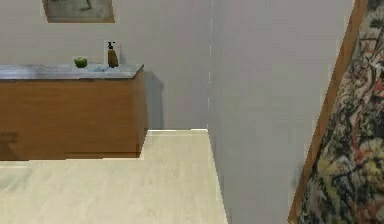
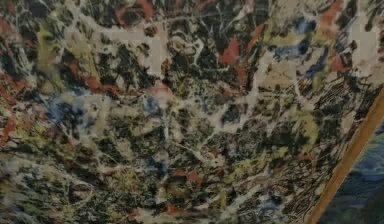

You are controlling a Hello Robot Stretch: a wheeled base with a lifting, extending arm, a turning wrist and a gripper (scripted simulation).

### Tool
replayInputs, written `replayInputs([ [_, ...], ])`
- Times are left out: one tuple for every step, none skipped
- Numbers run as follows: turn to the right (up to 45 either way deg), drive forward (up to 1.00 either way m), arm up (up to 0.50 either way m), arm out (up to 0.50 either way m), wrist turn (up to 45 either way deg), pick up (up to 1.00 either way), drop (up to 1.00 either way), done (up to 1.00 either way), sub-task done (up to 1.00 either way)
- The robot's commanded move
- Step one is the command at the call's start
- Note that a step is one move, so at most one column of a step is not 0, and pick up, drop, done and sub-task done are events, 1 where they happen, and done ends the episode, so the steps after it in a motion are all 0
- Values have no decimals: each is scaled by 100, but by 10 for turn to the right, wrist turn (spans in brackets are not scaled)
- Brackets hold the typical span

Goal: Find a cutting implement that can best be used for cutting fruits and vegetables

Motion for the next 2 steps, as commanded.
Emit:
replayInputs([
  [-90, 0, 0, 0, 0, 0, 0, 0, 0],
  [0, 5, 0, 0, 0, 0, 0, 0, 0],
])
